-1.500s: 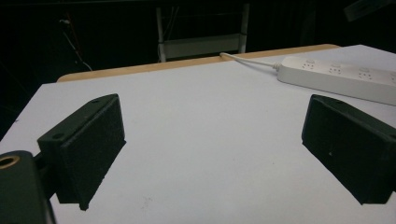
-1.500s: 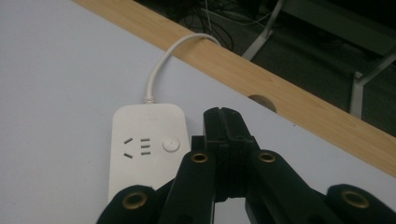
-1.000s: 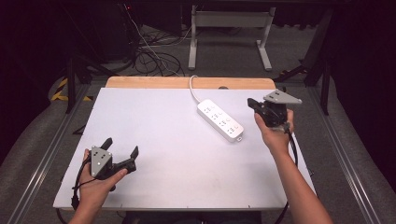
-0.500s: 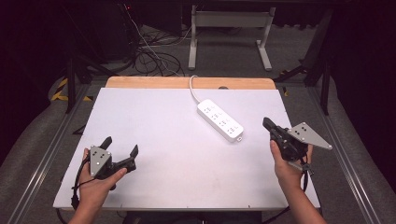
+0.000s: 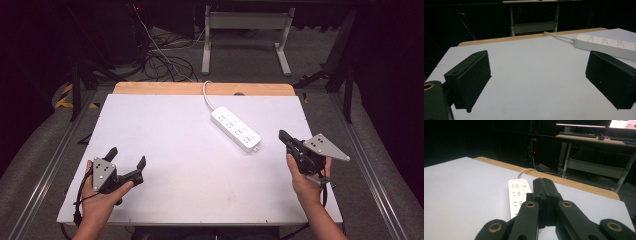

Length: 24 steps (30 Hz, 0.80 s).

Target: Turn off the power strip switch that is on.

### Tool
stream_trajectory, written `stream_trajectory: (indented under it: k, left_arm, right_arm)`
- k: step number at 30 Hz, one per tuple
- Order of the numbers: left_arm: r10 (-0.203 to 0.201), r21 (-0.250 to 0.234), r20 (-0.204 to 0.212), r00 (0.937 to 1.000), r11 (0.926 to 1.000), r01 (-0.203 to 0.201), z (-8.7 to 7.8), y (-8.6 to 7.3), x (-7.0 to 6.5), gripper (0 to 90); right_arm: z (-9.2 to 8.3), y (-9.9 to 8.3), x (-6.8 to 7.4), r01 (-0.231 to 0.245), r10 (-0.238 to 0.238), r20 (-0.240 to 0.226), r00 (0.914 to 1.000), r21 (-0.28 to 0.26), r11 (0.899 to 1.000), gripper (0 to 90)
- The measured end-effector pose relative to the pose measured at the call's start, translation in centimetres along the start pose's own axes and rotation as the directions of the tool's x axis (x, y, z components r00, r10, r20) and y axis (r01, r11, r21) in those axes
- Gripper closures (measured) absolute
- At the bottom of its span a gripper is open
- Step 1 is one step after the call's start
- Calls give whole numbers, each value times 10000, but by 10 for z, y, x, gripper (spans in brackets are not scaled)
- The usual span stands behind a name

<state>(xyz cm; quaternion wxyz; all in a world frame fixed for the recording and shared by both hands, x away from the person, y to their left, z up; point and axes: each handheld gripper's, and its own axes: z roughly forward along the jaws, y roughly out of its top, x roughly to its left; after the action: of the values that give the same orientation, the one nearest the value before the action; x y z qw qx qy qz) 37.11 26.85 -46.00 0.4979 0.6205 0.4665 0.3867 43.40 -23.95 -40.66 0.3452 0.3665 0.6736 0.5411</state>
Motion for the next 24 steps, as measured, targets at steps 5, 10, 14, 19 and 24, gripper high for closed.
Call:
stream_trajectory:
  k: [5,10,14,19,24]
  left_arm:
    - [36,6,31,10000,10000,-36,0,0,0,64]
    - [37,-9,32,10000,10000,-37,1,0,0,63]
    - [20,0,68,10000,10000,-20,1,0,-1,64]
    - [2,-23,21,10000,10000,-2,-1,-1,1,63]
    - [7,-4,-99,10000,10000,-7,-2,-1,2,63]
  right_arm:
    - [2,-3,0,106,-105,100,9999,-96,9999,618]
    - [11,-6,-1,157,-167,491,9987,221,9996,167]
    - [16,-8,2,472,-488,677,9965,247,9986,68]
    - [18,-6,5,510,-488,1121,9925,-175,9985,58]
    - [24,-9,10,1139,-1160,1228,9856,237,9932,53]
